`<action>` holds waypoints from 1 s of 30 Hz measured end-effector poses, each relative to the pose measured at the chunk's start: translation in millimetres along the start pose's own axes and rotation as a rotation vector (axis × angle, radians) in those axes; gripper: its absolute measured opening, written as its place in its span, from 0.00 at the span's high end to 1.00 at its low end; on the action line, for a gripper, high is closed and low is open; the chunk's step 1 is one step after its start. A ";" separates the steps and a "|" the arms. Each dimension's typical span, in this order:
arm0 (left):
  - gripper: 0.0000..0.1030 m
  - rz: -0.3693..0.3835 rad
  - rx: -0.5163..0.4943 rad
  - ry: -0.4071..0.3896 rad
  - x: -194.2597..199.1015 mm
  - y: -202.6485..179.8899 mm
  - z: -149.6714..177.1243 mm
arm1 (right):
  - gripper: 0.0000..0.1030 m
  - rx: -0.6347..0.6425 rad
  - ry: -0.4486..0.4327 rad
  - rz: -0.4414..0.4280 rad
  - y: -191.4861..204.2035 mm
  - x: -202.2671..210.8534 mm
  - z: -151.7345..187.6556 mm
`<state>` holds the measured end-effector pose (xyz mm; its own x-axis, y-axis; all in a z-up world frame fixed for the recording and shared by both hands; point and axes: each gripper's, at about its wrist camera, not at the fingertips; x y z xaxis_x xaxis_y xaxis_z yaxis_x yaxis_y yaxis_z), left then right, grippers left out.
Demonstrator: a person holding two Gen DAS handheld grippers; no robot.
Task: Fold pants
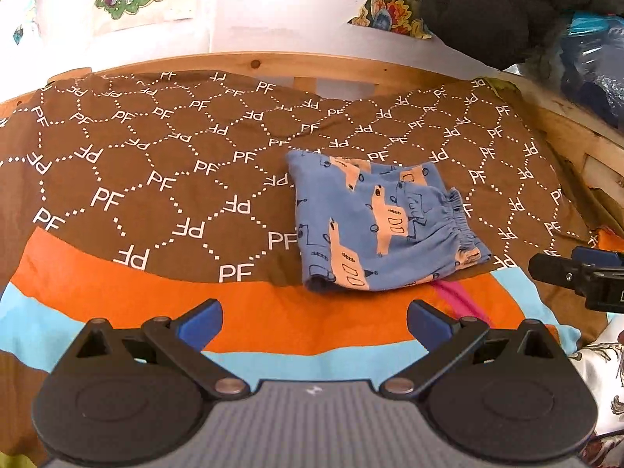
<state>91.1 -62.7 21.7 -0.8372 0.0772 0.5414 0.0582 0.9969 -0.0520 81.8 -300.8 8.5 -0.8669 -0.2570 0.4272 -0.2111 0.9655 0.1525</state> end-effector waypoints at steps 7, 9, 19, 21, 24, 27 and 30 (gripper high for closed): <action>0.00 -0.005 0.006 0.004 0.6 1.5 0.8 | 0.01 -0.009 0.008 -0.001 -2.2 -1.6 0.3; 0.00 -0.004 0.008 0.005 0.8 1.9 1.0 | 0.01 -0.007 0.008 -0.004 -2.1 -1.6 -0.1; 0.00 -0.016 0.014 0.007 1.7 1.4 2.3 | 0.01 -0.008 0.014 -0.009 -1.6 -2.0 0.4; 0.00 -0.033 0.008 0.008 1.8 0.0 2.5 | 0.01 -0.008 0.017 -0.011 -1.8 -2.6 0.5; 0.00 -0.044 0.006 0.021 0.0 0.6 2.4 | 0.01 -0.006 0.018 -0.015 -1.8 -2.8 0.8; 0.00 -0.045 0.014 0.027 -0.8 2.6 2.5 | 0.01 -0.006 0.017 -0.015 -1.6 -2.5 1.0; 0.00 -0.043 0.026 0.025 -0.1 5.1 3.0 | 0.01 -0.007 0.018 -0.015 -1.3 -2.5 1.1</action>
Point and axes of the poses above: each gripper's, at about its wrist camera, not at the fingertips, and x roughly against the way its jaws point, y to its left, z to its underside, and after that the axes turned 4 degrees about -y, right-handed
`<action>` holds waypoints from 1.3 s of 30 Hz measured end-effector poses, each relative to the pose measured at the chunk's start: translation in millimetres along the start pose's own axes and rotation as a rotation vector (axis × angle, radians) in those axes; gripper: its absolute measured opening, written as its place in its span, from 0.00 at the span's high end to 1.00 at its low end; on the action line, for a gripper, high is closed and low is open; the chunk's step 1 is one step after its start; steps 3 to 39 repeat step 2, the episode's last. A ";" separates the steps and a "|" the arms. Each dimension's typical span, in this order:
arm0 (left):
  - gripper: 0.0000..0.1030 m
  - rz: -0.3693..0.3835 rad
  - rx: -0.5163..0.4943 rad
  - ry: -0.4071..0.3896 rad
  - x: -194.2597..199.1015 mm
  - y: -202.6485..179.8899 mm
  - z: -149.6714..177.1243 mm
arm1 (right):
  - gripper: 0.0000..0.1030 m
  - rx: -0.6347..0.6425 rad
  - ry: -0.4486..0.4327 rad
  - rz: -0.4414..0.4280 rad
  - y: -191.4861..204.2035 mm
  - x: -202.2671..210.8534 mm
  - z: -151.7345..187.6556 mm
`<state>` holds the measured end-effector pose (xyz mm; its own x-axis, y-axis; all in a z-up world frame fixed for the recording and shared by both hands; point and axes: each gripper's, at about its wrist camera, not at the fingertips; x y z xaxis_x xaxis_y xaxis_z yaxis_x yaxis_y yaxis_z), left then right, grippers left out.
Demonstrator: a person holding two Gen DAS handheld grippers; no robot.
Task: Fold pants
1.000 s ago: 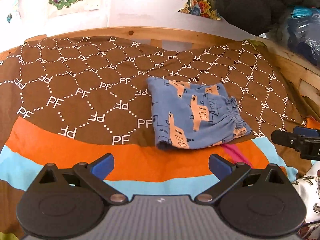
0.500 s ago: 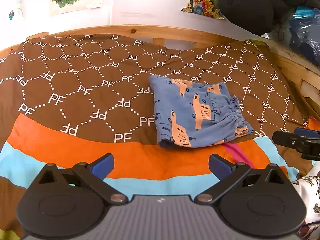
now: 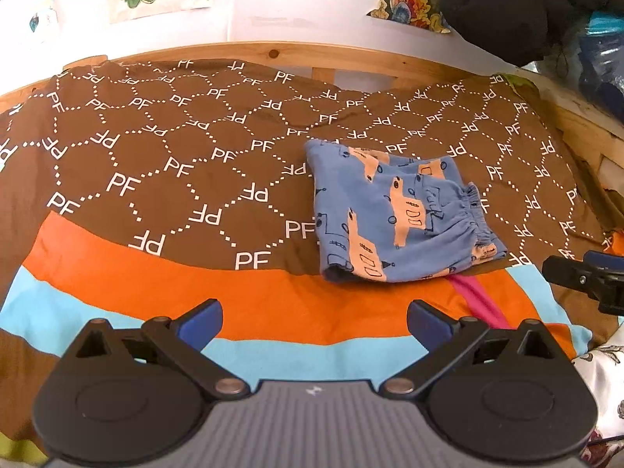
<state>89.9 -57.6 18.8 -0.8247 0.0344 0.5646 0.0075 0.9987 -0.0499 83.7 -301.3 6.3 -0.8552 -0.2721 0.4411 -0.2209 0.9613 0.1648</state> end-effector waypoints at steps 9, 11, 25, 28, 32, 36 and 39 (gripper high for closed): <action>0.00 -0.004 0.002 0.002 -0.6 0.8 -0.1 | 0.01 0.001 0.001 -0.002 -0.3 0.2 -0.3; 0.00 -0.004 0.002 0.002 -0.6 0.8 -0.1 | 0.01 0.001 0.001 -0.002 -0.3 0.2 -0.3; 0.00 -0.004 0.002 0.002 -0.6 0.8 -0.1 | 0.01 0.001 0.001 -0.002 -0.3 0.2 -0.3; 0.00 -0.004 0.002 0.002 -0.6 0.8 -0.1 | 0.01 0.001 0.001 -0.002 -0.3 0.2 -0.3; 0.00 -0.004 0.002 0.002 -0.6 0.8 -0.1 | 0.01 0.001 0.001 -0.002 -0.3 0.2 -0.3; 0.00 -0.004 0.002 0.002 -0.6 0.8 -0.1 | 0.01 0.001 0.001 -0.002 -0.3 0.2 -0.3; 0.00 -0.004 0.002 0.002 -0.6 0.8 -0.1 | 0.01 0.001 0.001 -0.002 -0.3 0.2 -0.3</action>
Point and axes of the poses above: each gripper's, at about its wrist camera, not at the fingertips, and x roughly against the way its jaws point, y to its left, z to its underside, and after that the axes turned 4 degrees about -y, right-handed
